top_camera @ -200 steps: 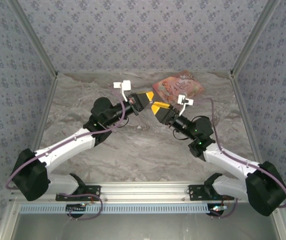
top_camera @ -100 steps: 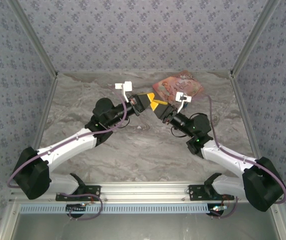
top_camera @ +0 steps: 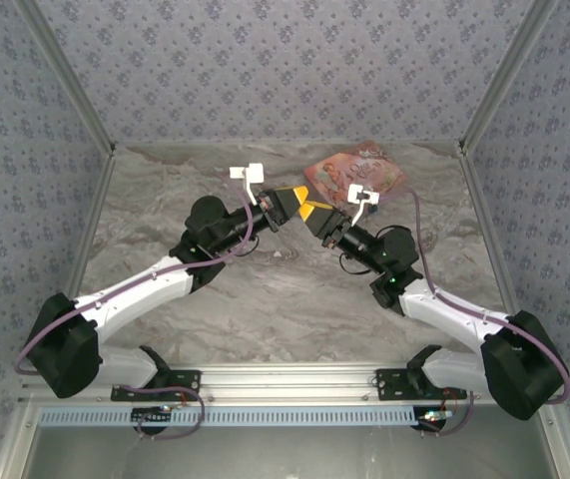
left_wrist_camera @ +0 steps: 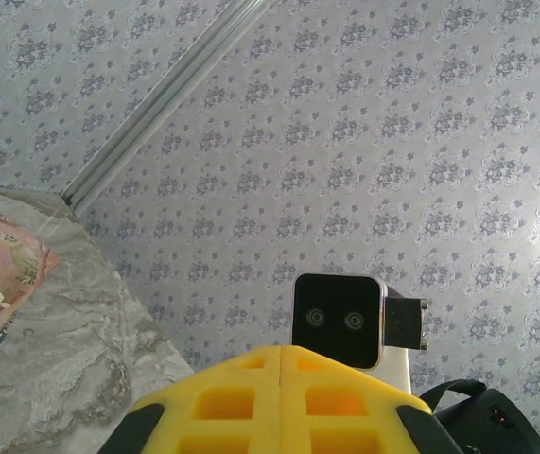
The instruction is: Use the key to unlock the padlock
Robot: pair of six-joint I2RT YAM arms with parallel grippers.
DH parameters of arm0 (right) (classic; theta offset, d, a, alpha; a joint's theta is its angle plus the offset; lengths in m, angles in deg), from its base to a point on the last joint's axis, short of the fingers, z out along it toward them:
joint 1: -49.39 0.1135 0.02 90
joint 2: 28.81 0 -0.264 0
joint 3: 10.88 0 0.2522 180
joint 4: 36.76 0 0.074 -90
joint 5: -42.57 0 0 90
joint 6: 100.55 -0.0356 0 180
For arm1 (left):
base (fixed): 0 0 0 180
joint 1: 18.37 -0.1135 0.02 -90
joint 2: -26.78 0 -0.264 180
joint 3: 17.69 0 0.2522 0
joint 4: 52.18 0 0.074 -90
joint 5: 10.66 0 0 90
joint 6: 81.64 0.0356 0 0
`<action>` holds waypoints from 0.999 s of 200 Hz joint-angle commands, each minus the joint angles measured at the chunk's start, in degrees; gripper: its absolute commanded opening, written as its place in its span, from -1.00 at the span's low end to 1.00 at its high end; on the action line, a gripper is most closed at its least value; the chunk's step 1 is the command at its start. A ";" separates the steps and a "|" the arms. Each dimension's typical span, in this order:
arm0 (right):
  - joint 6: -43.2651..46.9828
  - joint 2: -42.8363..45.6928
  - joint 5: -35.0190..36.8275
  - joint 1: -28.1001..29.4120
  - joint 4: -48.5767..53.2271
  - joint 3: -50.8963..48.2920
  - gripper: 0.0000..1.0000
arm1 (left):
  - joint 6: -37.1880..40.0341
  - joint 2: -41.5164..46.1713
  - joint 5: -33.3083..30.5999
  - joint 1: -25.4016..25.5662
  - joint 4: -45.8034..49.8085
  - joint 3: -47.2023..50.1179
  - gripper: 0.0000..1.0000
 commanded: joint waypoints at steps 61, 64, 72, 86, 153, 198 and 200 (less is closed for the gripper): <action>-0.92 -0.26 0.79 0.72 -0.73 -0.57 -0.62 | 0.58 -0.17 -1.13 0.30 -1.63 -0.41 -1.00; -0.88 -0.34 0.72 0.73 -0.73 -0.64 -0.63 | 0.47 -0.15 -1.16 0.29 -1.63 -0.42 -1.00; -0.85 -0.35 0.77 0.73 -0.59 -0.66 -0.65 | 0.44 -0.25 -1.18 0.32 -1.71 -0.42 -1.00; -0.81 -0.44 0.67 0.73 -0.44 -0.70 -0.69 | 0.40 -0.21 -1.27 0.29 -1.63 -0.41 -1.00; 0.15 0.24 1.19 0.72 1.61 -1.35 -1.00 | 0.84 0.18 -2.40 0.20 -0.61 -0.17 -1.00; 5.64 5.17 3.36 0.77 13.41 -1.91 -1.00 | 3.36 2.23 -4.30 -0.22 5.31 -0.68 -0.29; 6.34 5.65 3.41 0.78 14.82 -1.82 -1.00 | 3.54 2.39 -4.48 -0.28 5.66 -0.66 -0.25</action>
